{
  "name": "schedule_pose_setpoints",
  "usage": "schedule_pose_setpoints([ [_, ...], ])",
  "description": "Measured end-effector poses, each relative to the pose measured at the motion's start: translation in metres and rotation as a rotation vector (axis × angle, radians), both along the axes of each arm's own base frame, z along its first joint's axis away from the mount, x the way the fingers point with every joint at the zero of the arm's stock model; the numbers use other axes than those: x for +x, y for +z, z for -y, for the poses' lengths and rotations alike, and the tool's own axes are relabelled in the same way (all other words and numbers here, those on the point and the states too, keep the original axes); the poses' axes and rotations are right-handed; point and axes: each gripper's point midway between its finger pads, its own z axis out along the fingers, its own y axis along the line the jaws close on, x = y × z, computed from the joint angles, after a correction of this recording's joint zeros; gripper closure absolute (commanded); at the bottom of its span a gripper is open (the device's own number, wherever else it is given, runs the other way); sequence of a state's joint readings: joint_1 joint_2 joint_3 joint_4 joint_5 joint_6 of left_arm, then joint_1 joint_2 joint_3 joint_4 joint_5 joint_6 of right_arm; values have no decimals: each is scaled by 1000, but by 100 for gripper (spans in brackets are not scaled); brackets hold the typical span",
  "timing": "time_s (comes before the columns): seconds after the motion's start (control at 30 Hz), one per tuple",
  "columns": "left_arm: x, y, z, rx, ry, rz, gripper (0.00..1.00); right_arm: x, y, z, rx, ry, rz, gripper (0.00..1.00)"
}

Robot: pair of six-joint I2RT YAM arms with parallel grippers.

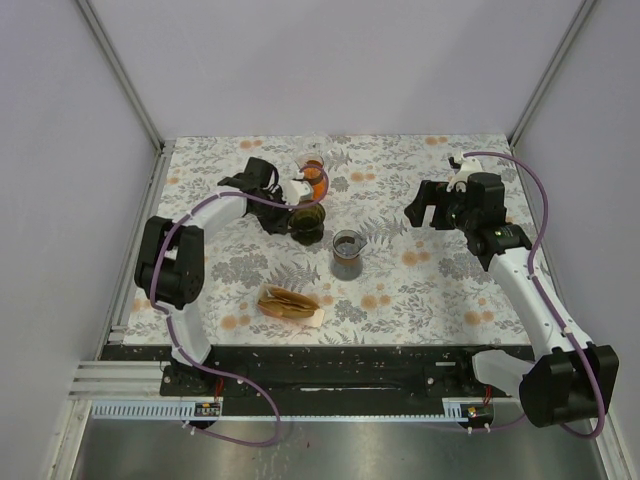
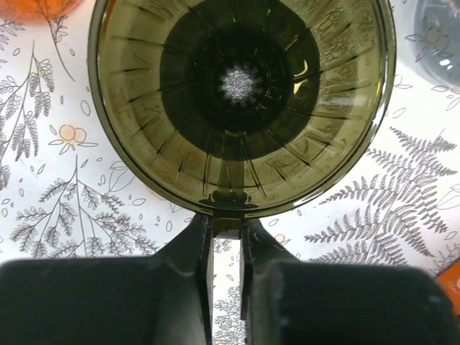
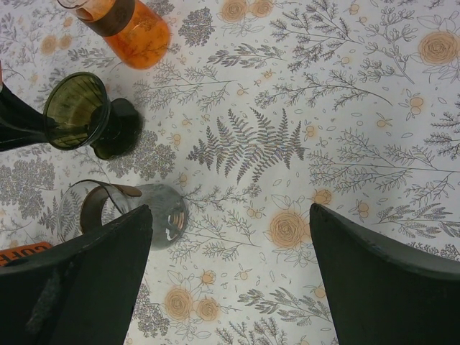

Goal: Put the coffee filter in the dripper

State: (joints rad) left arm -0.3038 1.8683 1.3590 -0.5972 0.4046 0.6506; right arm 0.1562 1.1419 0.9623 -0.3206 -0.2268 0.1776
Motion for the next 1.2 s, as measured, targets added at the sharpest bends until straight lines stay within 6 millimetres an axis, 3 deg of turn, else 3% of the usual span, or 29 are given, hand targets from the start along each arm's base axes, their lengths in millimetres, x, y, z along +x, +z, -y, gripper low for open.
schedule_pose_setpoints([
  [0.27, -6, 2, 7, -38, 23, -39, 100, -1, 1, 0, 0, 0, 3, 2],
  [0.37, -9, 14, 9, -57, 48, -44, 100, -1, 1, 0, 0, 0, 3, 2],
  [0.5, -19, 63, 18, -93, 28, 34, 100, -1, 1, 0, 1, 0, 3, 2],
  [0.57, -29, 100, 32, -122, -23, 112, 100, -1, 1, 0, 0, 0, 3, 2],
  [0.63, -48, 135, 49, -154, -104, 186, 100, -1, 1, 0, 0, 0, 3, 2],
  [0.77, -90, 174, 81, -199, -254, 258, 100, -1, 1, 0, 1, 0, 3, 2],
  [0.83, -106, 175, 91, -200, -307, 244, 100, -1, 1, 0, 1, 0, 4, 2],
  [0.93, -115, 162, 94, -170, -327, 197, 100, -1, 2, 0, 1, 0, 6, 2],
  [1.2, -104, 122, 99, -69, -288, 107, 100, -2, 5, 0, 2, 0, 15, 2],
])
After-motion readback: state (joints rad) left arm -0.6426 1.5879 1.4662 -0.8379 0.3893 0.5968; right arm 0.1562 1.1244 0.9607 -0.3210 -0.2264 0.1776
